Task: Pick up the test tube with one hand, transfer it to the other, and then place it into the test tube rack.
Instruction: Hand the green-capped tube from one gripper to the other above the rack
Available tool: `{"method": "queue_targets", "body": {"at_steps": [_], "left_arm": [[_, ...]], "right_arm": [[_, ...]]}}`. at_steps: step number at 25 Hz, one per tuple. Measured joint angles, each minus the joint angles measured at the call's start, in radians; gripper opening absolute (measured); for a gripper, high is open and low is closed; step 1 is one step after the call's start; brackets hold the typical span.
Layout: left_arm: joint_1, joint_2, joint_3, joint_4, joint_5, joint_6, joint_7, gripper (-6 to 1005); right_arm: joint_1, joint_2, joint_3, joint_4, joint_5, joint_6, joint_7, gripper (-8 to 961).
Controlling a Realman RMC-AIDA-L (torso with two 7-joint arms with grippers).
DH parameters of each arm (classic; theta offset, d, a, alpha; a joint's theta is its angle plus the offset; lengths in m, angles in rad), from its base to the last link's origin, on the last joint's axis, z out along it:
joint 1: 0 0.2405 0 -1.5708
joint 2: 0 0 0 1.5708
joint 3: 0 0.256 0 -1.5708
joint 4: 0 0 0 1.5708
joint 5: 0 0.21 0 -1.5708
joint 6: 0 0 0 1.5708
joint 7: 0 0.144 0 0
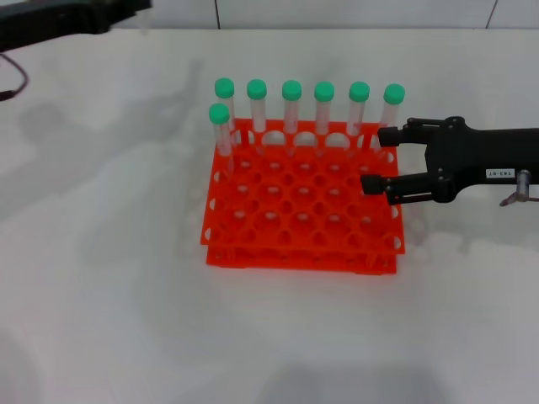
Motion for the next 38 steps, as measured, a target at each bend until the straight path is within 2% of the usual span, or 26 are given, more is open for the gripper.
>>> {"method": "queue_targets", "body": {"at_steps": [6, 13, 21, 38], "left_arm": [[-0.081, -0.008, 0.001, -0.098, -0.004, 0.008, 0.122, 221], [-0.131, -0.014, 0.021, -0.168, 0.004, 0.041, 0.206, 224], [-0.134, -0.010, 0.181, -0.165, 0.007, 0.073, 0.232, 228], [-0.119, -0.012, 0.211, -0.168, 0.029, 0.104, 0.279, 236]], "right_arm": [[0.000, 0.000, 0.000, 0.000, 0.002, -0.004, 0.000, 818], [-0.005, -0.002, 0.000, 0.000, 0.002, -0.011, 0.000, 816], [-0.018, -0.004, 0.017, -0.001, 0.002, -0.024, -0.011, 814], [-0.028, -0.004, 0.073, 0.011, 0.024, -0.029, -0.016, 810]]}}
